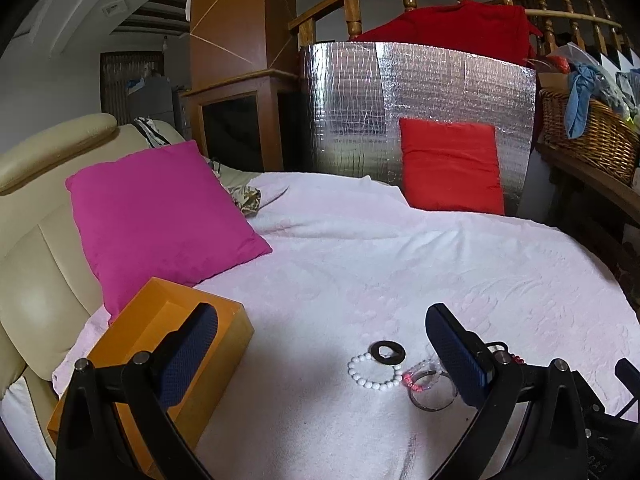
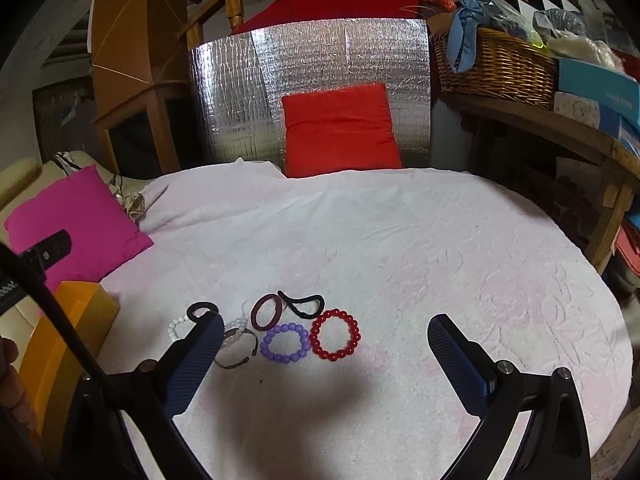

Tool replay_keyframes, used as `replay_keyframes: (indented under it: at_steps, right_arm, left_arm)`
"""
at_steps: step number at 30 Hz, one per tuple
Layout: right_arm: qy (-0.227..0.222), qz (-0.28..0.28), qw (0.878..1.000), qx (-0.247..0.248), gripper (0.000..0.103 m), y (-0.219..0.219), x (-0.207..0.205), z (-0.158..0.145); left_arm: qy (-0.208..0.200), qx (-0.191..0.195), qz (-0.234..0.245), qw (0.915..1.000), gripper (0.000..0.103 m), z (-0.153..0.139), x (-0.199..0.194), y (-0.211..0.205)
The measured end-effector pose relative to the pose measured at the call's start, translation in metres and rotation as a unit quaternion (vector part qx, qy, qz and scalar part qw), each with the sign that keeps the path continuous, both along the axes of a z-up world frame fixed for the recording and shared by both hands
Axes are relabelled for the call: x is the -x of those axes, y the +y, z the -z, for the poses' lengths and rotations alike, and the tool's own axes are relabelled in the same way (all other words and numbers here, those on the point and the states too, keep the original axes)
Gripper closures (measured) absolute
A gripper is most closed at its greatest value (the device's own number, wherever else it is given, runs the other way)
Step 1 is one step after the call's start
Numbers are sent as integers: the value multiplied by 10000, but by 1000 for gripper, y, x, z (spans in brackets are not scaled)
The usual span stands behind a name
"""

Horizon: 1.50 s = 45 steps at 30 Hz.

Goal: Organize jewelry

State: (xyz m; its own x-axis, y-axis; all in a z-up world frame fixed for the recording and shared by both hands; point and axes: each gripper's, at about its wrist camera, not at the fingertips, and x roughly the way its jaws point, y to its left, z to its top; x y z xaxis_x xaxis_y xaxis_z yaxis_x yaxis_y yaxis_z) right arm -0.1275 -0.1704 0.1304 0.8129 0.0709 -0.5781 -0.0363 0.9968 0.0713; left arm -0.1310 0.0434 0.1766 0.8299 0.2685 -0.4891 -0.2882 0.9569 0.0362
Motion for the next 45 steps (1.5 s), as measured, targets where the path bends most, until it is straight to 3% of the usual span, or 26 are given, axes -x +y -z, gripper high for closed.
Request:
replay_keyframes:
  at_steps: [9, 24, 38, 45]
  right_arm:
    - [43, -76, 9999, 121, 0, 7, -6, 4]
    - [472, 80, 9978, -459, 0, -6, -28, 18]
    - [684, 89, 9965, -480, 0, -7, -53, 25]
    - [957, 4, 9938, -573, 0, -19, -70, 37]
  left_arm:
    - [83, -5, -27, 10000, 0, 8, -9, 6]
    - [213, -85, -131, 9997, 0, 21, -16, 21]
    - [360, -71, -123, 9993, 0, 30, -24, 24]
    - [765, 131, 74, 9970, 0, 53, -40, 31]
